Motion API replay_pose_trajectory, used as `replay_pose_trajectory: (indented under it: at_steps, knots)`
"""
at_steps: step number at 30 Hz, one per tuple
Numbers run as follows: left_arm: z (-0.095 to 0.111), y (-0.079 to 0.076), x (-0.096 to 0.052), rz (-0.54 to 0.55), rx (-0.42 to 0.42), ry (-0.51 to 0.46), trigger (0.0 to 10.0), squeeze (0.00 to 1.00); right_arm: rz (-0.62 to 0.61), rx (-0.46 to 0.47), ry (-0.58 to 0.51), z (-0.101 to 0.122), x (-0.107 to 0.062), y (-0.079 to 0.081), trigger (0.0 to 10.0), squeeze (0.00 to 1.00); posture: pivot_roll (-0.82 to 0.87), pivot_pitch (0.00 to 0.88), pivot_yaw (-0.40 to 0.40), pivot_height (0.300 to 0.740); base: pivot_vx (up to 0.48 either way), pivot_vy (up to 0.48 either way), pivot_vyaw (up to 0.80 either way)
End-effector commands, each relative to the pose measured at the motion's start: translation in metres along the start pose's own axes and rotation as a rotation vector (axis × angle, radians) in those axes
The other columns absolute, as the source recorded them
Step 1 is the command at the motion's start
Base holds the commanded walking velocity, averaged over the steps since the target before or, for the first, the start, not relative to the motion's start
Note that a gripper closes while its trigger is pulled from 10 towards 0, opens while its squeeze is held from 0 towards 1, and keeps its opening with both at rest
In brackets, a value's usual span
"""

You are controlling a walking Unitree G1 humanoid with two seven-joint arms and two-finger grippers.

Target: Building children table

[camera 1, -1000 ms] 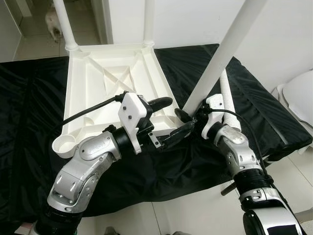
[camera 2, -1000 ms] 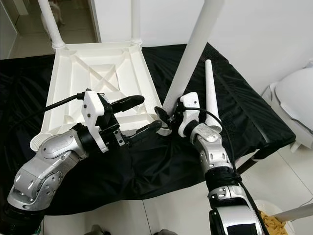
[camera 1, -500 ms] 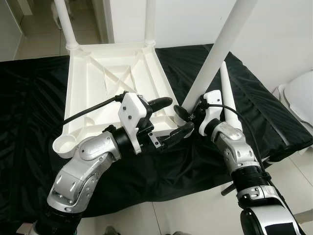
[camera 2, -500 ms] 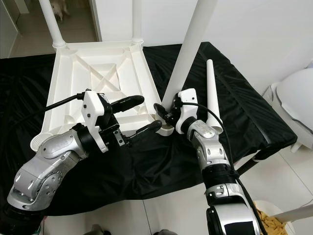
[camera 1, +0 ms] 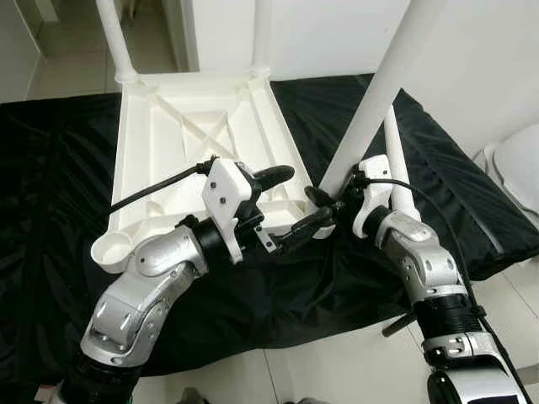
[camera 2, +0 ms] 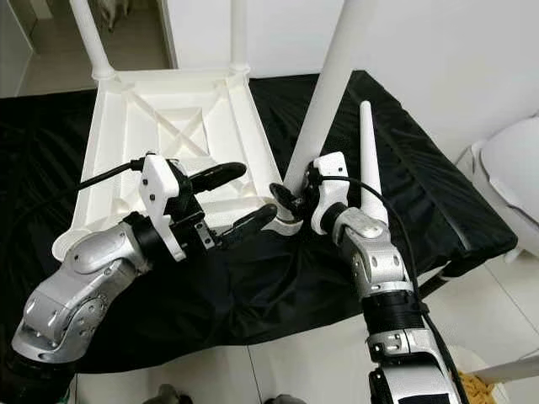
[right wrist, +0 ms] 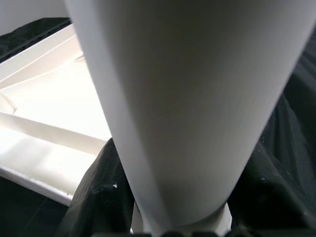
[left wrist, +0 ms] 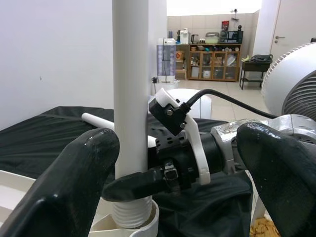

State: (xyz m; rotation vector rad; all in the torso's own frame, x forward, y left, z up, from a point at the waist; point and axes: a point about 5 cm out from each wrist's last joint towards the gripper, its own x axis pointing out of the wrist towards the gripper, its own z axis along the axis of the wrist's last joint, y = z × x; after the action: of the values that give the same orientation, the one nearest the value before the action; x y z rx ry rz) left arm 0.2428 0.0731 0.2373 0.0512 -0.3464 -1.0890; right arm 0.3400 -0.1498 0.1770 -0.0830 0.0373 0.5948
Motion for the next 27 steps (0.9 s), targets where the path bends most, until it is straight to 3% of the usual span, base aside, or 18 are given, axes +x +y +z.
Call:
replay_pose_trajectory:
  at_steps: [1,11,27]
  knots:
    - [0.001,-0.003,0.001,-0.012,0.012,-0.002,10.0,0.0,-0.009,0.017,0.096,-0.019,-0.008,-0.003,10.0,0.0,-0.03,0.094,-0.025,0.74,0.0,0.0,0.0]
    - [0.001,-0.002,0.0,-0.013,0.015,0.0,10.0,0.0,-0.022,-0.011,0.153,-0.018,-0.014,-0.007,10.0,0.0,-0.03,0.095,-0.023,0.74,0.0,0.0,0.0]
    - [0.001,-0.001,0.001,-0.008,0.014,-0.003,10.0,0.0,-0.038,0.029,0.286,-0.028,0.007,-0.001,10.0,0.0,-0.03,0.093,-0.019,0.74,0.0,0.0,0.0]
